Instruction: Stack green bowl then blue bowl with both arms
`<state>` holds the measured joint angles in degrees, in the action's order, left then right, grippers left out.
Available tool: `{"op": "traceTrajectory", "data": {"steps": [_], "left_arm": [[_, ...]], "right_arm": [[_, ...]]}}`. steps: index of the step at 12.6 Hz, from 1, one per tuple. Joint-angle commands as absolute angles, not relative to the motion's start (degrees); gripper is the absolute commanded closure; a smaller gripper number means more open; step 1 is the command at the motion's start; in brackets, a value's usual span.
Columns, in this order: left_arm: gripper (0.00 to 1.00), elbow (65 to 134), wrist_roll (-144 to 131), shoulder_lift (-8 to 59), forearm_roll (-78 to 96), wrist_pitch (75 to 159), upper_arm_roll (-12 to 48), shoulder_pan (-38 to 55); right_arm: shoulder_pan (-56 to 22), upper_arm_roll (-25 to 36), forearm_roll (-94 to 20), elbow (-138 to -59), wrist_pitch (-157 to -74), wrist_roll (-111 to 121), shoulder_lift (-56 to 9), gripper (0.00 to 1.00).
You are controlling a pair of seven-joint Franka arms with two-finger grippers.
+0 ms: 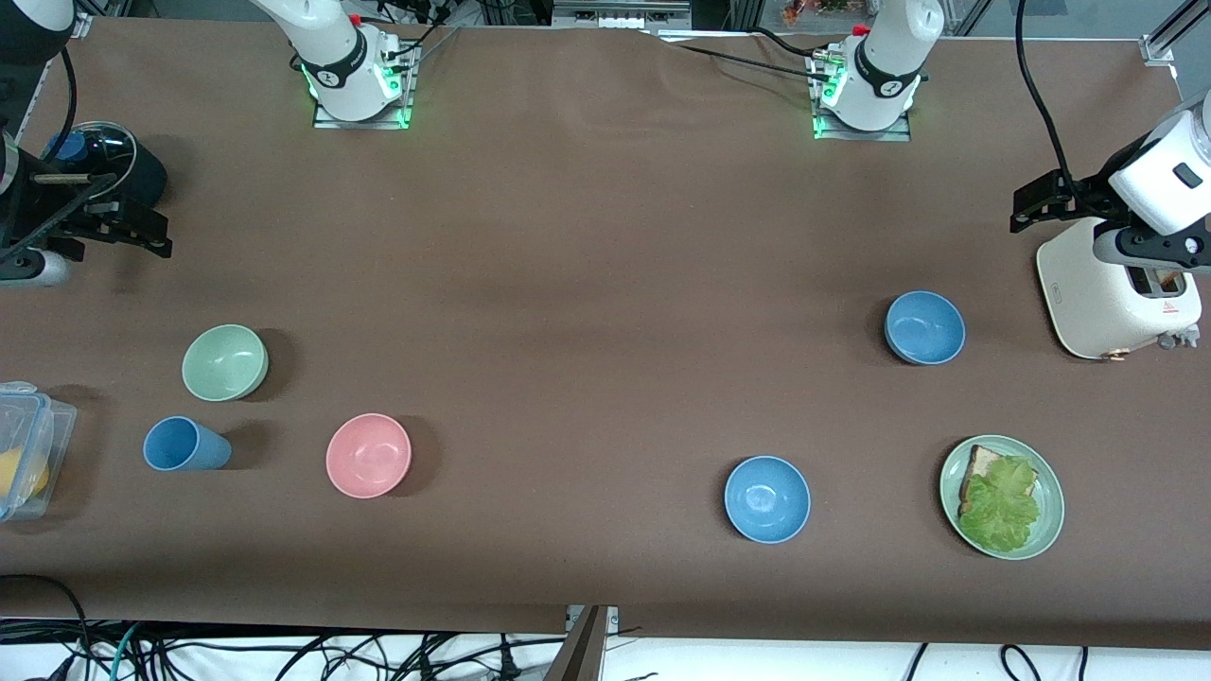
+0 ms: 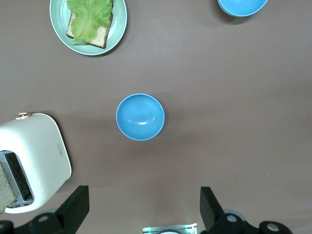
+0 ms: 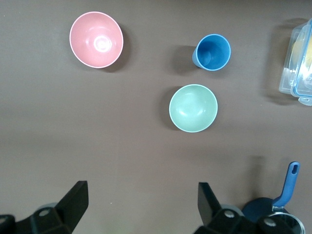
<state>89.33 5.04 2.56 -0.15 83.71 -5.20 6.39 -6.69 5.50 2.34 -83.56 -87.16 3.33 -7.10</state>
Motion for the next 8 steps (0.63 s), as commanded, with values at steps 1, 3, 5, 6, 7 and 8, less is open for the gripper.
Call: {"op": "traceTrajectory", "data": {"steps": [1,3,5,6,7,8], "left_arm": [[0.0,88.24,5.36,2.81,0.35,82.62,-5.19,6.24],[0.0,88.24,5.36,2.73,0.35,82.62,-5.19,6.24],[0.0,88.24,5.36,2.72,0.44,82.62,-5.19,6.24],[0.0,88.16,5.36,2.72,0.44,82.62,-5.19,6.24],[0.0,88.15,5.36,2.72,0.35,82.62,-5.19,6.33],[0.0,88.15,5.36,2.72,0.35,82.53,-5.1,6.5]], "right_arm": [[-6.15,4.92,2.02,-83.23,-87.27,1.68,-7.12,0.01],[-6.15,5.01,2.02,-83.23,-87.28,1.23,-7.12,0.01],[-6.07,5.01,2.02,-83.23,-87.36,1.49,-7.12,0.01],[-6.06,5.01,2.02,-83.23,-87.36,1.58,-7.12,0.01],[-6.06,5.01,2.02,-83.23,-87.36,1.58,-7.12,0.01],[-6.06,5.01,2.02,-83.23,-87.36,1.58,-7.12,0.01]]}}
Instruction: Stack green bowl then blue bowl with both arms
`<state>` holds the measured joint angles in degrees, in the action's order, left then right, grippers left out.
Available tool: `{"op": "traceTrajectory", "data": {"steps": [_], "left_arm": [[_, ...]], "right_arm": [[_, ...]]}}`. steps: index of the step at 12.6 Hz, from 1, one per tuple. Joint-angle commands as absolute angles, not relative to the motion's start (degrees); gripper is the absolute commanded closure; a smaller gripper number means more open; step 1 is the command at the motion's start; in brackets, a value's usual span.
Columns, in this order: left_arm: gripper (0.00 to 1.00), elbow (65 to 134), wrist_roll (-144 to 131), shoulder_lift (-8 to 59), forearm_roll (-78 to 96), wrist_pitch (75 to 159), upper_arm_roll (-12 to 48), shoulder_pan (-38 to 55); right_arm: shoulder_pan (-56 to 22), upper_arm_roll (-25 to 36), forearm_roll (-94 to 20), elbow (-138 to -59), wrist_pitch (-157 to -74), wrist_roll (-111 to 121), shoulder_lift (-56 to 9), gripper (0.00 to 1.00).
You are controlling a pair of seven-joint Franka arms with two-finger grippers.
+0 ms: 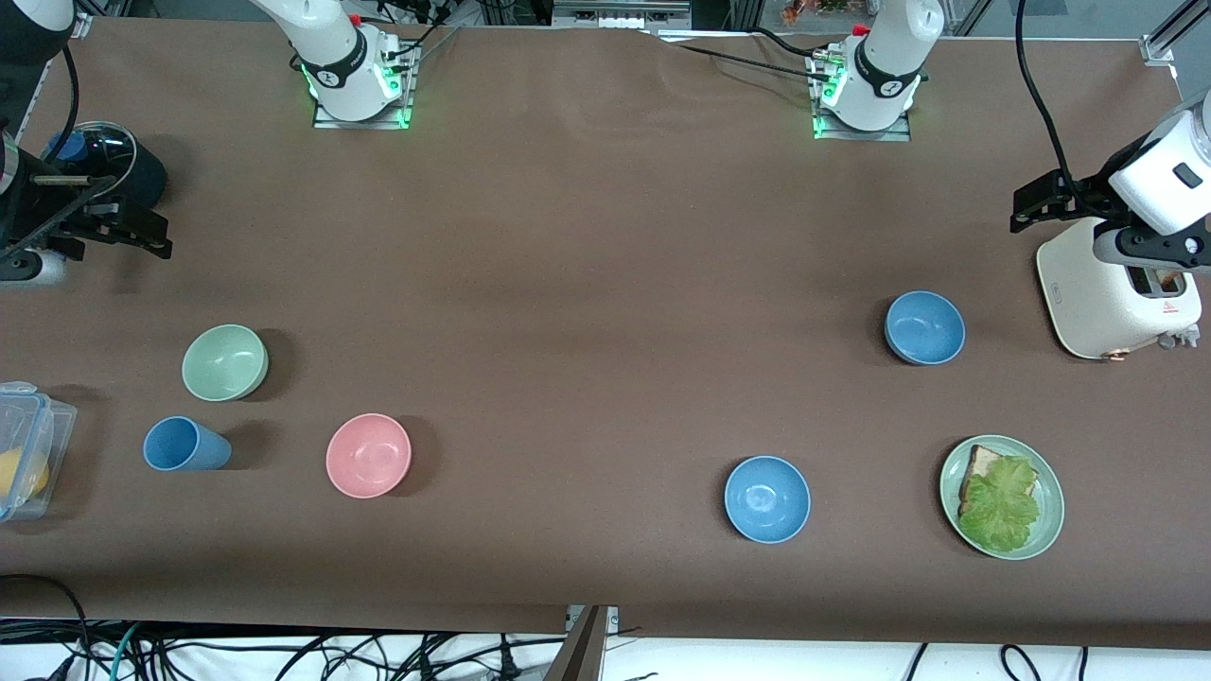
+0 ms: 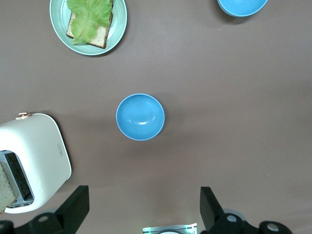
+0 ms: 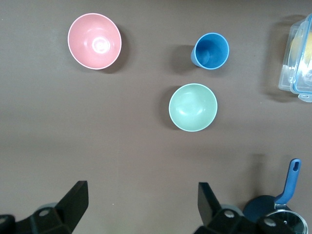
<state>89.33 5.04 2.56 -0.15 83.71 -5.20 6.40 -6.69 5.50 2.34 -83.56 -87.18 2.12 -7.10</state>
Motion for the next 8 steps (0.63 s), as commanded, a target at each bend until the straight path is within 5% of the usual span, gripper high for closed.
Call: {"op": "traceTrajectory", "data": {"steps": [1,8], "left_arm": [[0.0,88.07,5.27,2.72,0.35,82.53,-4.92,6.68],[0.0,88.07,5.18,2.72,0.18,82.09,-4.04,6.24]], "right_arm": [[-6.06,5.01,2.02,-83.23,-87.36,1.67,-7.12,0.01],[-5.98,4.92,2.11,-83.23,-87.36,1.67,-7.12,0.01]]}}
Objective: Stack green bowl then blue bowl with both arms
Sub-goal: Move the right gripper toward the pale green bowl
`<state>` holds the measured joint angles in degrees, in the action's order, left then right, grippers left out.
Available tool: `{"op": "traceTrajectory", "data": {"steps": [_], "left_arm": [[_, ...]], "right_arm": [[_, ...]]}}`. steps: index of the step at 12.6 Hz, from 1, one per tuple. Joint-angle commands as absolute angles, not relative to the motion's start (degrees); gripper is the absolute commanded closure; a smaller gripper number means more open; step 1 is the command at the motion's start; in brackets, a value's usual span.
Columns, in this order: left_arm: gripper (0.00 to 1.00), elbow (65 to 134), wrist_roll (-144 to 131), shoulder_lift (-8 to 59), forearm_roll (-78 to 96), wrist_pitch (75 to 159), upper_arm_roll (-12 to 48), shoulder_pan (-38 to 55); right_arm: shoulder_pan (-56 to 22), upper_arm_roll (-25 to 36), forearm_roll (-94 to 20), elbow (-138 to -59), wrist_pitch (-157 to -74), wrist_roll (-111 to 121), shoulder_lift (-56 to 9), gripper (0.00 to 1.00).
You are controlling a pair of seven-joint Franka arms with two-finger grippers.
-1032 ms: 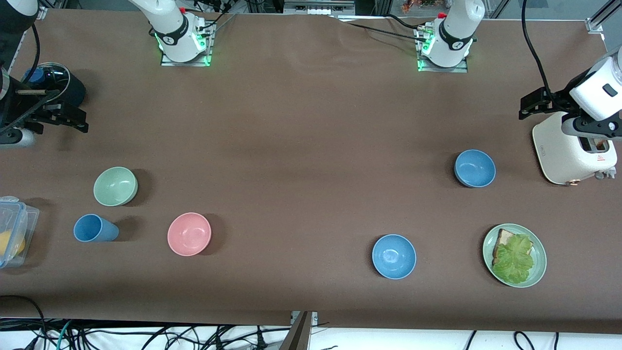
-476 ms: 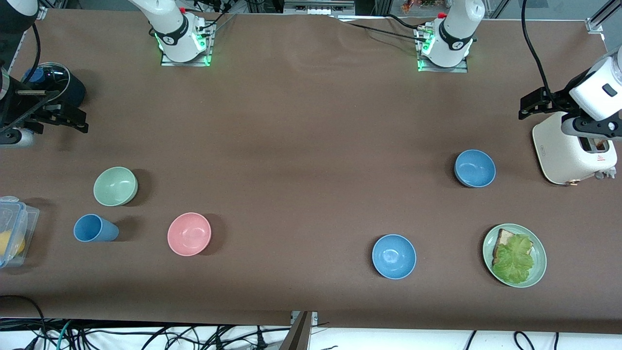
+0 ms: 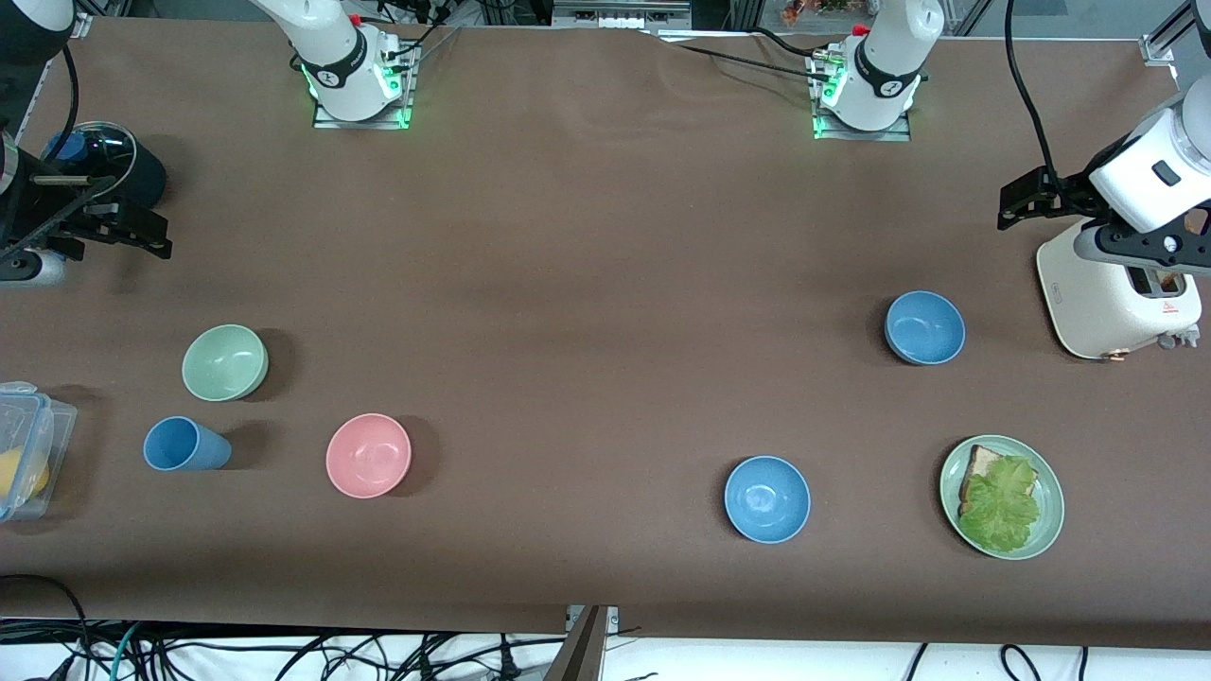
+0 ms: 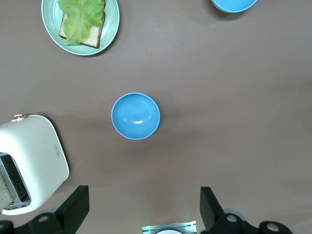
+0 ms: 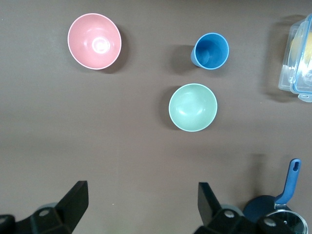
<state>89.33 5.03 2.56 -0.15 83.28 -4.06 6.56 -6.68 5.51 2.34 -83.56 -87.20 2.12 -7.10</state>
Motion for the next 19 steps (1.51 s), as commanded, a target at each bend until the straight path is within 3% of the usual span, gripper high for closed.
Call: {"op": "traceTrajectory", "data": {"steps": [1,13,19], "left_arm": [[0.0,88.07,5.1,2.72,0.18,82.09,-3.96,6.24],[0.0,88.15,5.19,2.72,0.18,82.0,-3.96,6.15],[0.0,88.07,5.1,2.72,0.09,81.83,-3.87,6.33]], "right_arm": [[-5.98,4.92,2.11,-83.23,-87.36,1.67,-7.12,0.01],[-6.24,4.83,1.94,-83.23,-87.45,1.58,-7.38,0.01],[-5.89,5.1,2.72,-83.58,-87.36,1.58,-10.8,0.01]]}}
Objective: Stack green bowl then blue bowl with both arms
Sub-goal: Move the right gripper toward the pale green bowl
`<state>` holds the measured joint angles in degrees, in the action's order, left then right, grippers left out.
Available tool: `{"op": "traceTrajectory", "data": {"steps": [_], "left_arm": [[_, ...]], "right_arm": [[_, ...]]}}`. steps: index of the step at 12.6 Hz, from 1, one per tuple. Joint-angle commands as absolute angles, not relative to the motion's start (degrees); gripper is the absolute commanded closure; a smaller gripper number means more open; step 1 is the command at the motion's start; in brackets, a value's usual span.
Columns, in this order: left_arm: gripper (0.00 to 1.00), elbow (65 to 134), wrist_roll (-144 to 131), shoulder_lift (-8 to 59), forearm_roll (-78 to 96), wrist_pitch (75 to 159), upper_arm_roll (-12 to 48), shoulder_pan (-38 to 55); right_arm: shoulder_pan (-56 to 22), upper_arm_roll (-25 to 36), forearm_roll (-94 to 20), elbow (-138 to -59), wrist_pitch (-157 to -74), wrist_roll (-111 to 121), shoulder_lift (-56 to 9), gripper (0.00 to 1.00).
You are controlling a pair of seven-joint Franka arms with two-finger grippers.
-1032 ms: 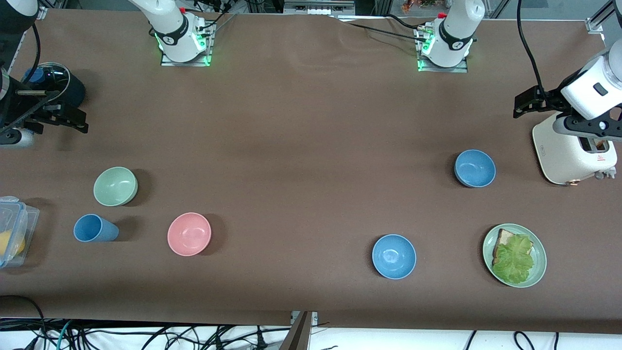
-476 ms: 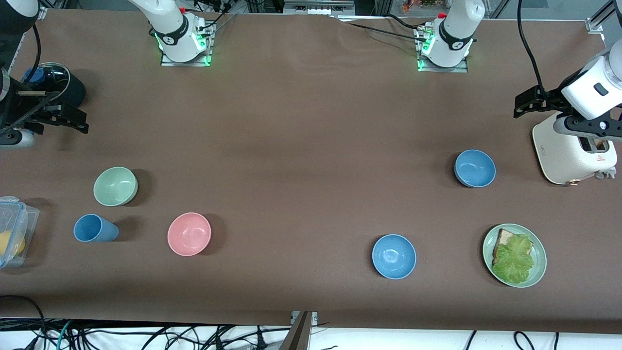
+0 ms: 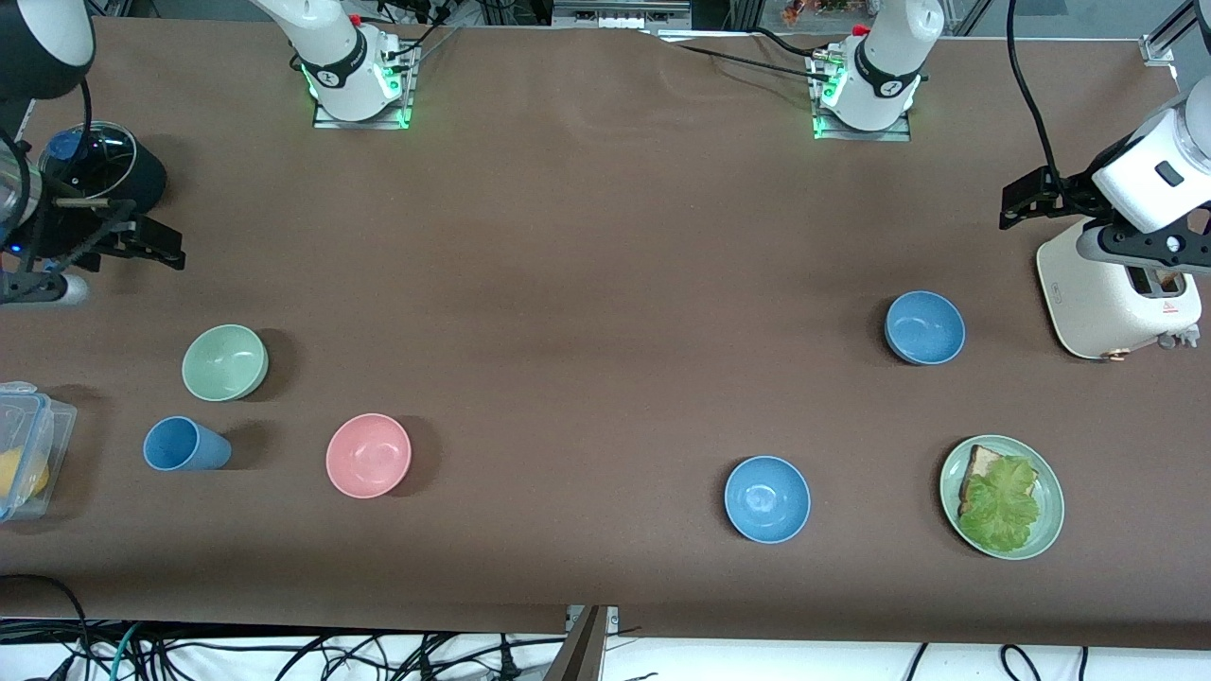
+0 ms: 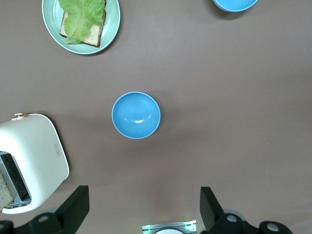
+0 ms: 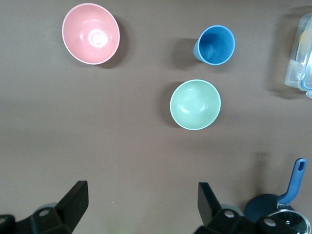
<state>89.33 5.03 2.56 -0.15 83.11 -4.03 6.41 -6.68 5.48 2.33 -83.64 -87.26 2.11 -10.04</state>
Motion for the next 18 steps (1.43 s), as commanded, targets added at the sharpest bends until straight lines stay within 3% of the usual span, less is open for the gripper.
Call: {"op": "traceTrajectory", "data": {"steps": [1,7,12,18], "left_arm": [[0.0,88.07,5.1,2.72,0.09,81.83,-3.87,6.33],[0.0,88.07,5.19,2.72,0.09,81.83,-3.87,6.33],[0.0,88.07,5.19,2.72,0.09,81.83,-3.87,6.33],[0.0,87.98,5.27,2.72,0.09,81.83,-3.87,6.33]], "right_arm": [[-4.84,5.36,2.64,-83.5,-87.28,1.67,-11.59,0.01],[2.88,5.45,2.81,-83.94,-88.76,2.28,-17.91,0.01],[9.05,5.36,2.46,-87.87,-99.55,9.58,-24.95,0.01],[9.58,5.36,-0.16,-90.79,-110.82,9.58,-31.89,0.01]]}}
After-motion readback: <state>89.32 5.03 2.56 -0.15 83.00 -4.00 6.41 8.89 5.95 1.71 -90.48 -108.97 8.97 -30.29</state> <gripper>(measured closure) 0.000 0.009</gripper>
